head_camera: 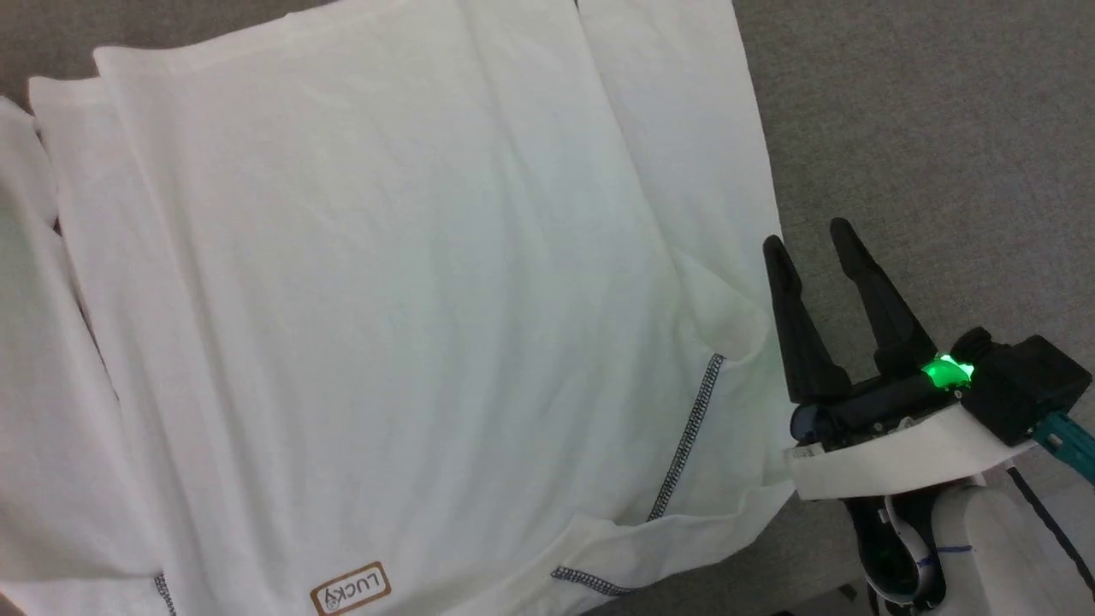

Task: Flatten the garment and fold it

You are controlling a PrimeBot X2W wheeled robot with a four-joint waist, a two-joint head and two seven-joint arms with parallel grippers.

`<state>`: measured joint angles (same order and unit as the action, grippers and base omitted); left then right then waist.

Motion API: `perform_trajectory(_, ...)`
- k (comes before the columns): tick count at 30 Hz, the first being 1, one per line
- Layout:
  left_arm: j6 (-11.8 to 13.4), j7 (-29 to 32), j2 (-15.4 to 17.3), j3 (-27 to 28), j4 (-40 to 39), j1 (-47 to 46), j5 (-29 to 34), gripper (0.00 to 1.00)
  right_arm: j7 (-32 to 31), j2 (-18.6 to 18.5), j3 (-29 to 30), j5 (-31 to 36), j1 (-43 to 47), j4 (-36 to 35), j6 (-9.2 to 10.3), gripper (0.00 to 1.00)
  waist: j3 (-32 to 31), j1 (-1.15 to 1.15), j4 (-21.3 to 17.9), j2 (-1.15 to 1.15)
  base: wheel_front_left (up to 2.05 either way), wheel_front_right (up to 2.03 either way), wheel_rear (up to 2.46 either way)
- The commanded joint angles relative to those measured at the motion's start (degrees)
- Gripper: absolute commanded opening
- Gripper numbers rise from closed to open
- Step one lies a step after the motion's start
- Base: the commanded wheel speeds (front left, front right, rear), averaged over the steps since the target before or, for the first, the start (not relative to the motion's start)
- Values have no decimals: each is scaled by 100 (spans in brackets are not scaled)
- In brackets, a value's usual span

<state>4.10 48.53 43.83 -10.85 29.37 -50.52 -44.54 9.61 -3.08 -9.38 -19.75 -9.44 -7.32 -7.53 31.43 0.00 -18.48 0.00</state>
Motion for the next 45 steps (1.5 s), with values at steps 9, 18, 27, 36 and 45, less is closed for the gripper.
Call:
perform_trajectory(9, 1, -1196, -222, -358, -187, 263, 696, 0, -140, 20, 363, 103, 158, 111, 4, 100, -978, 0, 453, 0, 0, 0, 0)
perform_trajectory(18, -65, -1894, -703, -714, -1100, 362, 937, 0, -420, 20, 859, 211, 607, 25, 4, 100, -1887, 0, 879, 0, 0, 0, 0)
perform_trajectory(27, -40, -2115, -1765, -1558, -2169, 1204, 938, 0, -588, 20, 1518, 302, 991, -170, 4, 100, -2382, 0, 1064, 0, 0, 0, 0)
perform_trajectory(36, -288, -2301, -3167, -2878, -2058, 2094, 840, 0, -701, 20, 1783, 282, 1107, -442, 4, 100, -2343, 0, 844, 0, 0, 0, 0)
perform_trajectory(45, -498, -2907, -3955, -3653, -893, 2437, 916, 0, -715, 20, 1863, 212, 1186, -475, 4, 100, -2176, 0, 692, 0, 0, 0, 0)
